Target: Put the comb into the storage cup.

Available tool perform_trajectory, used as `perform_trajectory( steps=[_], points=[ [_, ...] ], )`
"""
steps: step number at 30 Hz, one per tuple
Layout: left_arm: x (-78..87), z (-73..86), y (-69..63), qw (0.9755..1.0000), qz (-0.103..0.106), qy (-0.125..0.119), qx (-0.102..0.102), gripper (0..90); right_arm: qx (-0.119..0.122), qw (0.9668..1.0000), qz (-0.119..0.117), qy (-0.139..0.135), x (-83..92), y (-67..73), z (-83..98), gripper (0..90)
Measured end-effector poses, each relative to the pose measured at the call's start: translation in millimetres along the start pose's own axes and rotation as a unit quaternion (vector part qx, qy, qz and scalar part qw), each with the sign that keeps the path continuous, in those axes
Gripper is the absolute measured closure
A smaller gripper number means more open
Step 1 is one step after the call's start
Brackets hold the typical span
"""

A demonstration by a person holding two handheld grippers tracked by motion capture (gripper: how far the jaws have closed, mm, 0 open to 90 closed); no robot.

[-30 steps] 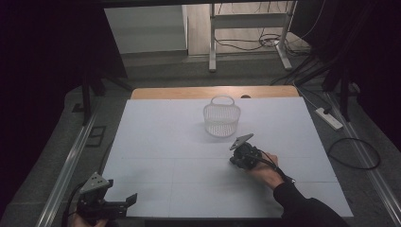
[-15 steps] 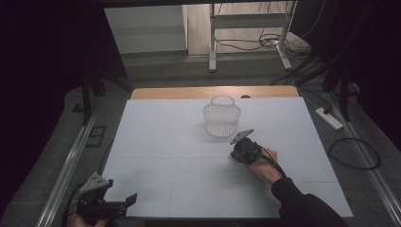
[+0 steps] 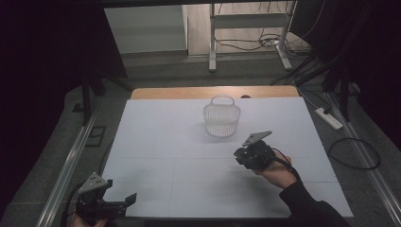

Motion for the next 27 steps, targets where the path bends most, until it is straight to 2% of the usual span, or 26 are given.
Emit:
perform_trajectory(
  steps=[5, 12, 18, 27],
  points=[
    [0.7, 0.0, -0.7, 1.0000, 0.000, -0.005, -0.006, 0.4, -0.005, 0.9999, 0.011, -0.007, 15.1, 1.7, 6.3, 57.8],
    [2.0, -0.9, -1.7, 0.9998, 0.010, -0.012, -0.015, 0.0, -0.018, 0.9997, 0.013, -0.004, 35.2, 3.8, 23.3, 43.9],
    [-1.1, -4.6, 3.4, 0.9995, 0.001, -0.022, -0.021, 0.0, -0.046, 0.9987, 0.018, -0.014, 52.3, 1.7, 36.4, 31.4],
    [-5.4, -8.4, 4.1, 0.9989, 0.003, -0.028, -0.037, 0.0, -0.080, 0.9964, 0.022, -0.015, 69.1, -1.4, 57.6, 10.7]
  ],
)
Point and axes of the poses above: each handheld gripper's, and its own axes: x roughly backward along the jaws, z roughly out of its underside, y roughly to its left, the point moved 5 cm from there along -x, roughly forward along the jaws, and after that the axes turned 11 degrees about -z, right-handed, at the moved point
